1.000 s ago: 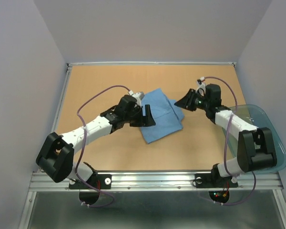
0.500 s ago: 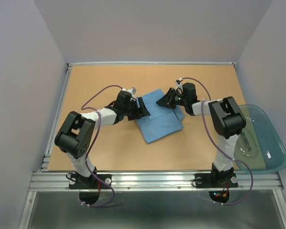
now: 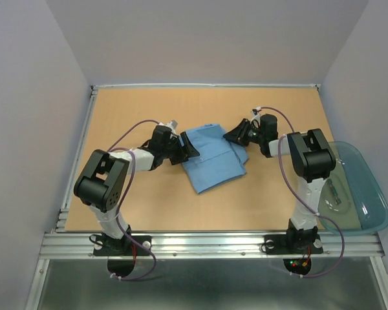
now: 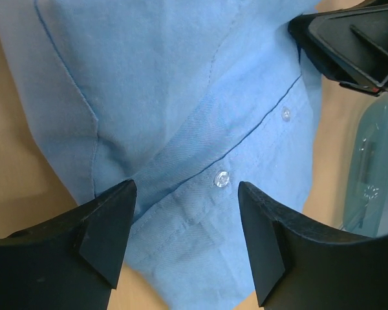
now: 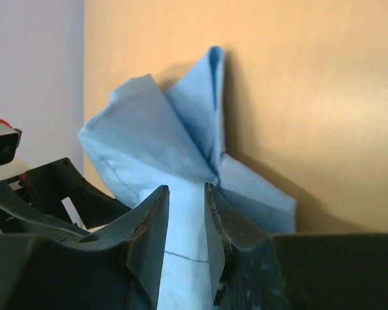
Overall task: Fold and stack the long sleeve shirts
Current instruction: Fold the shirt
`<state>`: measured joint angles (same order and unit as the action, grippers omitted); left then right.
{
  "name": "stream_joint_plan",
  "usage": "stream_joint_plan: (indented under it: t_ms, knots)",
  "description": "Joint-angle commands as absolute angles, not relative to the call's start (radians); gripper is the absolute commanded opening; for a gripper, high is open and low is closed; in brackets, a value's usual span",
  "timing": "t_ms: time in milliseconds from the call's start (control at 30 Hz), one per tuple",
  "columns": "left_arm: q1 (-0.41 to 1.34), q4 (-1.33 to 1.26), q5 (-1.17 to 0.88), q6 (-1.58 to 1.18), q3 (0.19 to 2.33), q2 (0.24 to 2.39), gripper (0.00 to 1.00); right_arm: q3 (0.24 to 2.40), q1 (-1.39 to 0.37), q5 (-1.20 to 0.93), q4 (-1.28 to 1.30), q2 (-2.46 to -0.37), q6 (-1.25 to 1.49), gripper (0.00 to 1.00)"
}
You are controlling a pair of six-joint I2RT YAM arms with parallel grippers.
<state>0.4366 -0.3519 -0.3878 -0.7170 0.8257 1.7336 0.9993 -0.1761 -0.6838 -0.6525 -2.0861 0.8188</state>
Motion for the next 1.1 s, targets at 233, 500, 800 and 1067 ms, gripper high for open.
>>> stream_joint_plan:
  t_ms: [233, 500, 800, 1067]
  knots:
    - [0.425, -0.273, -0.321, -0.629, 0.938, 1.571, 0.77, 1.224, -0.268, -0.816, -0.650, -1.946, 0.798, 0.36]
    - [0.413, -0.322, -0.344, -0.660, 1.006, 1.719, 0.73, 1.345, -0.313, -0.830, -0.647, -2.129, 0.819, 0.36]
    - [0.338, -0.394, -0.357, -0.712, 0.991, 1.877, 0.71, 1.420, -0.276, -0.712, -0.647, -2.324, 0.848, 0.35]
    - [0.321, -0.422, -0.380, -0.767, 0.914, 1.898, 0.71, 1.459, -0.223, -0.673, -0.646, -2.385, 0.900, 0.39]
